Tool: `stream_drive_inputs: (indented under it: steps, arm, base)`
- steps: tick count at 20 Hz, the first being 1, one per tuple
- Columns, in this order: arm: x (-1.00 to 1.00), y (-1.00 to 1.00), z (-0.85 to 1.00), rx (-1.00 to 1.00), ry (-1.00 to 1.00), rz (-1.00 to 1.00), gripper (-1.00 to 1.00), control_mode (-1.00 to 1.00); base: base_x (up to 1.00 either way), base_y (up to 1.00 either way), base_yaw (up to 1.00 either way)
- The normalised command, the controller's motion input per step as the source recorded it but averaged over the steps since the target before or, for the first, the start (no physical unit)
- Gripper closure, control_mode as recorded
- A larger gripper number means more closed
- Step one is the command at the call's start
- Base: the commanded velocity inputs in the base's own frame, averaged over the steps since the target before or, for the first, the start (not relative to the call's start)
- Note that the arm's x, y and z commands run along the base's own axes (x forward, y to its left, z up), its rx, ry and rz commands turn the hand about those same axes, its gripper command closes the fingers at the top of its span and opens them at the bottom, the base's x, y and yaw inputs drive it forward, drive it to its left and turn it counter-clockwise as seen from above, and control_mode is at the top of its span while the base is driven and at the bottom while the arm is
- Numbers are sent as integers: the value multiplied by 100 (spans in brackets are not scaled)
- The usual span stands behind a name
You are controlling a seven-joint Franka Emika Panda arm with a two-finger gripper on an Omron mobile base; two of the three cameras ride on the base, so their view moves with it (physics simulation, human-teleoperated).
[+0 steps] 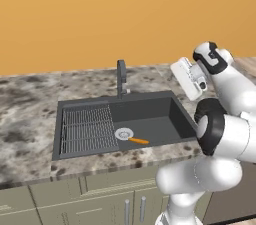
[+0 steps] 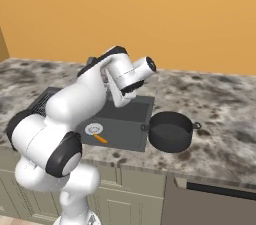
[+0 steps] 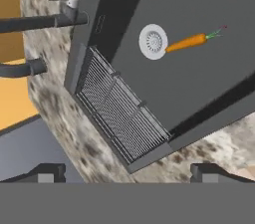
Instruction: Dump the carrot from the pot into the sink. Then turn on the water and wash the carrot. Then turn off the water and put the carrot back in the pot.
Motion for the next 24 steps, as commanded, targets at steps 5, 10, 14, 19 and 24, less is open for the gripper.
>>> stream_drive_inputs:
  steps: [5, 10, 14, 19, 24]
  arm:
    - [-6, 27, -2, -6, -21, 24, -100, -100]
    - [0, 57, 0, -8, -7, 3, -100, -100]
    - [-1, 48, -2, -3, 0, -5, -100, -100]
    - [0, 5, -14, 0, 0, -27, -100, -100]
    - [3, 1, -17, 0, 0, -32, -100, -100]
  base:
    - [0, 0, 0]
    - [0, 0, 0]
    - [0, 0, 0]
    - [0, 0, 0]
    - [0, 0, 0]
